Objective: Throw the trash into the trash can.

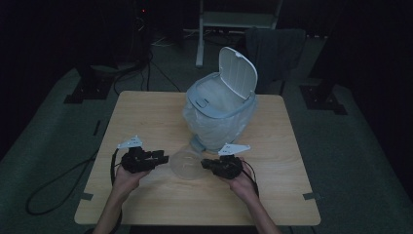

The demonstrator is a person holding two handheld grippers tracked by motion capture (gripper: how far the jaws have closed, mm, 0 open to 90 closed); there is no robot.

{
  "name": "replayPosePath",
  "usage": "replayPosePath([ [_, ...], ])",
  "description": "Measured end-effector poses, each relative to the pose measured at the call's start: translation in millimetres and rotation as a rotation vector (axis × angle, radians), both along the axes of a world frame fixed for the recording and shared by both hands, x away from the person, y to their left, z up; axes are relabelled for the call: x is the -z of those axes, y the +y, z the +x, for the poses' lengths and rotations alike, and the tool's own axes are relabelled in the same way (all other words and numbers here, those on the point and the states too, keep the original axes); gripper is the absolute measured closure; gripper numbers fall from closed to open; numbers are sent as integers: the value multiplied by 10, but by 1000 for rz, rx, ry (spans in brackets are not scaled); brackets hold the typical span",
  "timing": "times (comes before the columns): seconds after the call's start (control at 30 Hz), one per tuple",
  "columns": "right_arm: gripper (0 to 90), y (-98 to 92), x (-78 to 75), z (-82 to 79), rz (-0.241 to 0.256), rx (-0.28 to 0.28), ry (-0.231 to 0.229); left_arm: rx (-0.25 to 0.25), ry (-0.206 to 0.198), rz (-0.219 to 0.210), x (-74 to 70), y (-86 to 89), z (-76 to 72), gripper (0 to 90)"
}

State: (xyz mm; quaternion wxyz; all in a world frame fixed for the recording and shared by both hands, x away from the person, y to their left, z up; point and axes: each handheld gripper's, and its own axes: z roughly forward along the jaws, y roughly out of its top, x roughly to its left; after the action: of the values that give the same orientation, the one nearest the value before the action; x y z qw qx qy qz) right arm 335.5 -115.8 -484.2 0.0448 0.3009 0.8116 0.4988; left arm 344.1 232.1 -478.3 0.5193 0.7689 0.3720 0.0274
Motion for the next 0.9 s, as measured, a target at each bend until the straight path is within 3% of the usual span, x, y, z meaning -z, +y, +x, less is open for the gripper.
replayPosePath([
  [0.4,835,-39,-134,-34,11,2,-40,-67,-22,13,27,183,-29,561],
  [0.9,835,-48,-308,-96,27,-11,-86,-107,-9,19,110,273,-52,551],
])
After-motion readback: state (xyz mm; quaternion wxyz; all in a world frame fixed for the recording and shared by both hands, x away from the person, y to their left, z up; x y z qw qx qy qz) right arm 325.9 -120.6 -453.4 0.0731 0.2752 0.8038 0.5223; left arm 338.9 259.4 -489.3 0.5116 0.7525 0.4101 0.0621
